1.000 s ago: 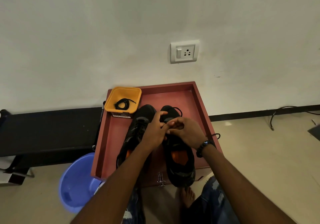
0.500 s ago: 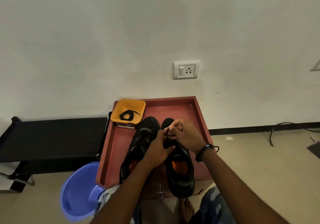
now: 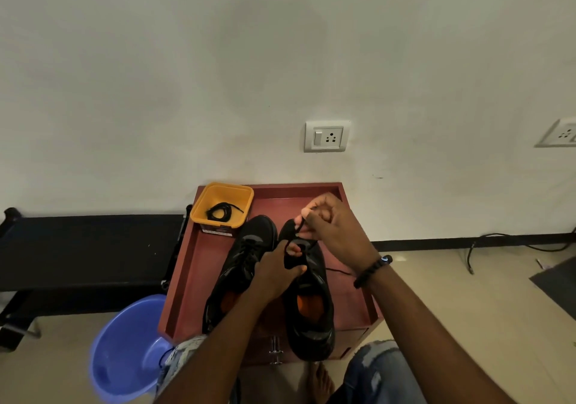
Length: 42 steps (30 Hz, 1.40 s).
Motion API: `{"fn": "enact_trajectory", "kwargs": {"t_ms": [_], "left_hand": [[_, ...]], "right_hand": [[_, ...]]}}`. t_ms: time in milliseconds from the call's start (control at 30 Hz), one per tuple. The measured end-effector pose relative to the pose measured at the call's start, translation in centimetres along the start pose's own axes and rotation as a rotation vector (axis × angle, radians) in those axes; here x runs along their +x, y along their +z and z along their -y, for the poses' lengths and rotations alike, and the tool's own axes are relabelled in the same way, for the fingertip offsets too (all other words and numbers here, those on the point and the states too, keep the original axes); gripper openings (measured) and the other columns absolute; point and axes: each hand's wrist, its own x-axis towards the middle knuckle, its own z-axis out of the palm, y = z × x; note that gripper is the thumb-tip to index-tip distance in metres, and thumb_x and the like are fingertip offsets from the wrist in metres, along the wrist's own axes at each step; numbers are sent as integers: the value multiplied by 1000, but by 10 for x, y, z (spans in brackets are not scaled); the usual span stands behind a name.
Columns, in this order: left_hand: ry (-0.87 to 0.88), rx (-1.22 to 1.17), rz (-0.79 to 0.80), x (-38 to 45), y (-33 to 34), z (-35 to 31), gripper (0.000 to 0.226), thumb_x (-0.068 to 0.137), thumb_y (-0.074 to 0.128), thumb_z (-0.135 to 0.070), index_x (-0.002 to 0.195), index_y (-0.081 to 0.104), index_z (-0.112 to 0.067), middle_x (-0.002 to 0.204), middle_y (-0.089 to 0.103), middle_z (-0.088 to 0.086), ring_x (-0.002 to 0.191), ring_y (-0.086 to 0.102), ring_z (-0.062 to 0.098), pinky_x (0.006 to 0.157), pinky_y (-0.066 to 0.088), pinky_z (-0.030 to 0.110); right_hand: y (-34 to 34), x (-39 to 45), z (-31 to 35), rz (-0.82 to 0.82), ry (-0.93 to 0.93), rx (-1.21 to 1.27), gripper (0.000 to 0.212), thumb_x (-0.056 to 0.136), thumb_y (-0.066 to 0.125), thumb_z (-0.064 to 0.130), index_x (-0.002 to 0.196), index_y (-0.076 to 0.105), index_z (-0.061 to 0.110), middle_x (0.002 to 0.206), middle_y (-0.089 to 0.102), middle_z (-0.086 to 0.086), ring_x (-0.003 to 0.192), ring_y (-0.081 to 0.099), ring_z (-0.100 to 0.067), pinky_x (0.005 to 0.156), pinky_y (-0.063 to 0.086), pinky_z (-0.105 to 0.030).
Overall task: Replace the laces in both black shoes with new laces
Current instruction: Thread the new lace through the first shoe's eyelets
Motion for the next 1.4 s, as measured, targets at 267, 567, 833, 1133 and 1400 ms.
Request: {"fn": "enact_trajectory", "kwargs": {"t_ms": [267,567,833,1133,1400], "left_hand": [[33,-11,-61,-1,-15,-3,20,100,49,-20,99,66,-31,106,71,-8,102,64,13,94,50,40],[82,-22,-111,-3,-30,-2,29,93,49,1,100,68,-20,107,66,-2,99,61,9,89,48,21],[-164,-170,-341,-13,-11,-22,28,92,67,-31,98,44,-15,87,53,-2,74,53,10,57,37,18],[-47,83,-229,-24,16,-34,12,94,62,-31,101,55,-25,99,51,-7,82,58,12,69,49,27],[-129,420,-59,-7,15,-48,30,97,53,-26,126,58,-18,130,38,9,92,60,26,74,45,34]], "right_hand": [[-32,-22,-77,-78,100,-426,26,95,62,11,113,53,27,81,71,4,66,67,5,60,52,-9],[-20,-6,-111,-49,165,-576,27,96,51,6,98,68,27,85,67,13,75,62,1,68,52,-11],[-10,13,-123,-49,158,-551,22,97,62,30,84,75,19,67,60,10,63,52,-1,55,40,-7],[-6,13,-146,-133,240,-212,10,88,73,20,93,68,28,91,75,0,86,72,-13,82,60,-36],[4,16,-151,-152,196,-406,13,89,71,28,99,66,20,94,71,2,86,66,-13,75,54,-22]]}}
